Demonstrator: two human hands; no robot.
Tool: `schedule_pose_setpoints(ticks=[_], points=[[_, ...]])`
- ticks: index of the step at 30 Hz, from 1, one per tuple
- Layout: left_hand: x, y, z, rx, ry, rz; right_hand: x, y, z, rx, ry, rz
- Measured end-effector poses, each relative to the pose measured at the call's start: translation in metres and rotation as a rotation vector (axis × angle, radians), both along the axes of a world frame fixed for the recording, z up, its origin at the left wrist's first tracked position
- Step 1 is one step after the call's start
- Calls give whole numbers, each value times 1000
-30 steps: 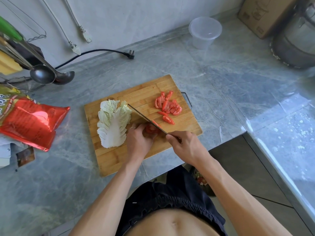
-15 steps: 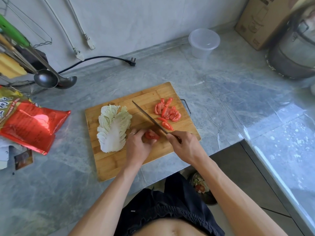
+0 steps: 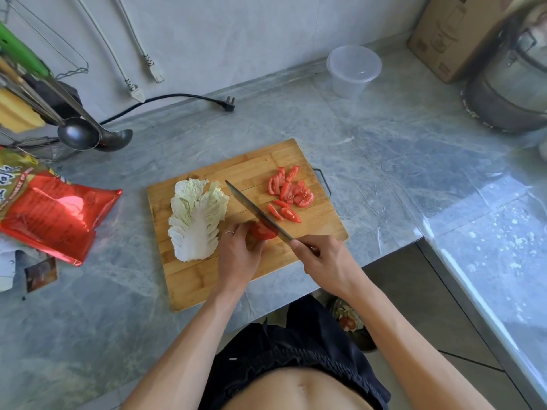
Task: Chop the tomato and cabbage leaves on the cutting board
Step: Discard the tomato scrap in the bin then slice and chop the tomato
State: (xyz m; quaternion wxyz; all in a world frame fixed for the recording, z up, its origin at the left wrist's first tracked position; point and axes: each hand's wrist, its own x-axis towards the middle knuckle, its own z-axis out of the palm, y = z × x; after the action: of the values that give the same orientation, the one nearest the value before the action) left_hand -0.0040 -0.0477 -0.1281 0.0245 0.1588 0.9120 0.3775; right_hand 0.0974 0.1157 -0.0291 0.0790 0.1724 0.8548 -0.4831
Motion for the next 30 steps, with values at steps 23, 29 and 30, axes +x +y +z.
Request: schedule_pose_setpoints(ticks=[23, 29, 30], points=[[0, -1, -4, -71, 51, -38, -2, 1, 10, 0, -50, 22], [-2, -1, -6, -67, 24, -31, -9, -6, 11, 0, -49, 14], [-2, -1, -6, -71, 31, -32, -8, -6, 11, 1, -52, 15]])
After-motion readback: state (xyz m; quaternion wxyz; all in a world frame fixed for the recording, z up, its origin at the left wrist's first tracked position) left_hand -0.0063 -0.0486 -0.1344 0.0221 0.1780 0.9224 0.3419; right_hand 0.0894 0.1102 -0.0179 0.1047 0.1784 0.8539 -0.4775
